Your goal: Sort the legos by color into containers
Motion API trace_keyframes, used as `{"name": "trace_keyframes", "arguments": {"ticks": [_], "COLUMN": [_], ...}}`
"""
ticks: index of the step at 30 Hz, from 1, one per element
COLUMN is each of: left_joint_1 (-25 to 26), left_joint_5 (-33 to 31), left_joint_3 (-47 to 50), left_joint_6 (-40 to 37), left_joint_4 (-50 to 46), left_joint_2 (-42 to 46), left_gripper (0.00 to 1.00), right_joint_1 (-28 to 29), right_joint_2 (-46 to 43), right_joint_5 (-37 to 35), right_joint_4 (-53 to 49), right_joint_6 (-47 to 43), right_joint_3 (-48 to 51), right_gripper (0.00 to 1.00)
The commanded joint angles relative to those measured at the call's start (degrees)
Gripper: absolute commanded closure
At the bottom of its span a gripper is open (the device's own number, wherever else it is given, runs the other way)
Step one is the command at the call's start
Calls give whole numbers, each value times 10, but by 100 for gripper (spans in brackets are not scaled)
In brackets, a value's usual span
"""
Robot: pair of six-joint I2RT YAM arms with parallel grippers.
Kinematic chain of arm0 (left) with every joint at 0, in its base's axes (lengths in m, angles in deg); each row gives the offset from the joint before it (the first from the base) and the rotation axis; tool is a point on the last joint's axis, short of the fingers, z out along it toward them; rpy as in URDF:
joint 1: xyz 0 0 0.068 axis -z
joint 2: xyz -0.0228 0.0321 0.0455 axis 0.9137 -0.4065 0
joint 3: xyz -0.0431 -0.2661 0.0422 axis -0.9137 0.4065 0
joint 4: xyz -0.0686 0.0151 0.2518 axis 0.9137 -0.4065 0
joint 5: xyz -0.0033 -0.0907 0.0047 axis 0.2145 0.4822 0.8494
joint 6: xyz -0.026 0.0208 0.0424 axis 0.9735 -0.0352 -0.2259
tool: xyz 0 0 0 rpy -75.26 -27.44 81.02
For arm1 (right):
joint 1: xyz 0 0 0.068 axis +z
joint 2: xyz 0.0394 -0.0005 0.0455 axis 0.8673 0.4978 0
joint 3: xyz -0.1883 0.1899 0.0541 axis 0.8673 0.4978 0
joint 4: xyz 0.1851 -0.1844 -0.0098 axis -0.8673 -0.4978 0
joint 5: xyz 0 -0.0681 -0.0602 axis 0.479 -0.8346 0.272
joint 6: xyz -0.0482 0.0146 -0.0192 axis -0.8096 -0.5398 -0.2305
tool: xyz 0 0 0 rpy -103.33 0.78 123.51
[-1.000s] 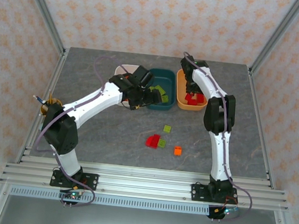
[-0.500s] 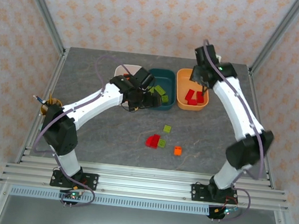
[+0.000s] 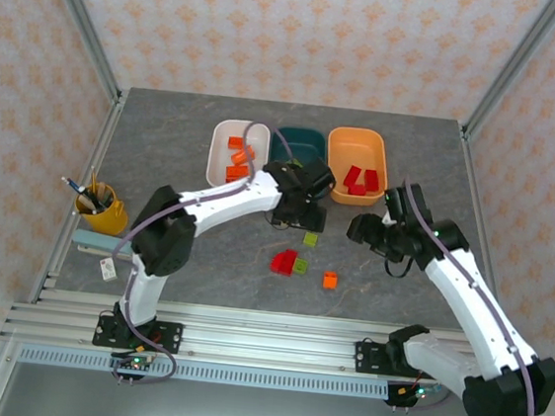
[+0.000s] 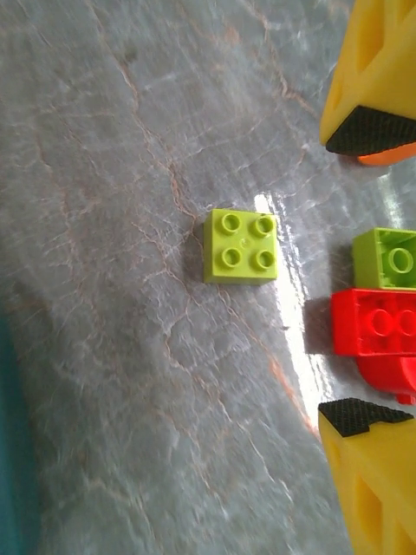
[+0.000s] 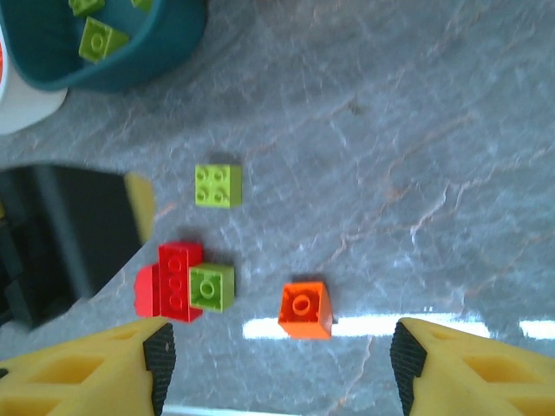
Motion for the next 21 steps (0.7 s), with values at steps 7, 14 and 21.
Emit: {"name": "trace_keyframes", "arguments": {"ticks": [7, 14, 21], "left_joint_1": [30, 34, 34], "left_joint_5": [-53, -60, -66], "left_joint_3": [-85, -103, -126], "left_joint_6": [-28, -28, -38], "left_joint_4": [-47, -47, -52], "left_joint_2": [-96, -139, -170], "left_gripper": [28, 38, 55], "right_joint_1": [-1, 1, 0], "right_joint_2": [-38, -41, -48], "right_joint_5": [26, 25, 19], "right_joint_4": [-29, -33, -37], "right_joint_6": [-6, -3, 4], "right_joint_3": [31, 31, 33], "right_gripper": [31, 31, 31]}}
